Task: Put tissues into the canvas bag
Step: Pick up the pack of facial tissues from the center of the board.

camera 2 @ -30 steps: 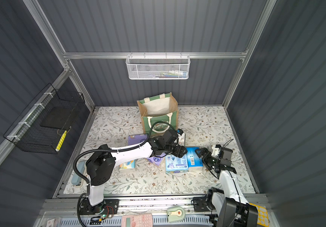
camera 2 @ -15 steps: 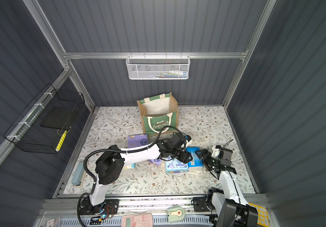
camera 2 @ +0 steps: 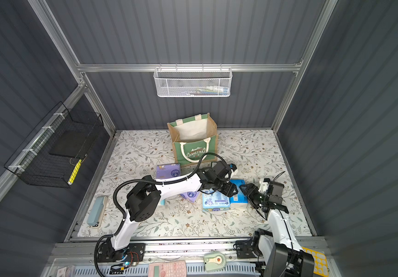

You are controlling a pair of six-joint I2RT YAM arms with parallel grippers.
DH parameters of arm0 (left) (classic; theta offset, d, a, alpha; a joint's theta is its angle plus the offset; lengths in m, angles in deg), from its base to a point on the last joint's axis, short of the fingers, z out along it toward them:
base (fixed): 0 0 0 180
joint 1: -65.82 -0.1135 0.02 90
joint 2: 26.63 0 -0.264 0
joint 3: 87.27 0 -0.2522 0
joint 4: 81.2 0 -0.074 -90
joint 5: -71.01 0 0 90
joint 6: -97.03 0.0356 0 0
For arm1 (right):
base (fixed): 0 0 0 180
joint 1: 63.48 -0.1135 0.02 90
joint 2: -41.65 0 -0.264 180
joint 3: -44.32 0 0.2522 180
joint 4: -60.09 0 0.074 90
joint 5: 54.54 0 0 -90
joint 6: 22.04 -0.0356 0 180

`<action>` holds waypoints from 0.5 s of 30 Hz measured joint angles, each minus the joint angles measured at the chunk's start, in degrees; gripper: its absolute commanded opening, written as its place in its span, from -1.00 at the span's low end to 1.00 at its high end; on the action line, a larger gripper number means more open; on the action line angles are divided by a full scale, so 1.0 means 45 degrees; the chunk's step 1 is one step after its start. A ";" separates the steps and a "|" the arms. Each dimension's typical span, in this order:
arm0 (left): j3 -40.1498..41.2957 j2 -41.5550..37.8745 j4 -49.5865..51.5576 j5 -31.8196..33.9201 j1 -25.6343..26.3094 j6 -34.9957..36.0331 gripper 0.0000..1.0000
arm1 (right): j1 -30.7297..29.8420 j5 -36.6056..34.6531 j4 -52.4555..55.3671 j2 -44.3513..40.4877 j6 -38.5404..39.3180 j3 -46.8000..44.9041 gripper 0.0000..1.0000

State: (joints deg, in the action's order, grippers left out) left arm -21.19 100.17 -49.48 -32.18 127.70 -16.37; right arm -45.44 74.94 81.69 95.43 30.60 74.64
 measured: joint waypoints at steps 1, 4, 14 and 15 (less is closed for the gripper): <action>-0.0083 0.0068 0.0019 0.0000 0.0000 -0.0010 0.12 | 0.0019 0.0015 -0.0136 0.0039 -0.0083 -0.0058 0.37; -0.0267 0.0219 0.0039 -0.0029 -0.0015 -0.0049 0.12 | 0.0044 0.0058 -0.0573 0.0189 -0.0393 -0.0175 0.35; -0.1418 0.0996 -0.0029 0.0000 -0.0364 -0.0049 0.11 | 0.0102 0.0097 -0.1705 0.0661 -0.1180 -0.0083 0.35; -0.1603 0.1112 -0.0039 0.0005 -0.0427 -0.0044 0.11 | 0.0121 0.0102 -0.1778 0.0729 -0.1248 0.0000 0.36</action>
State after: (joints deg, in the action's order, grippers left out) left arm -28.40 105.18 -49.65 -32.16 125.78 -16.57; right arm -44.89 75.40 73.69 98.71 24.98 74.64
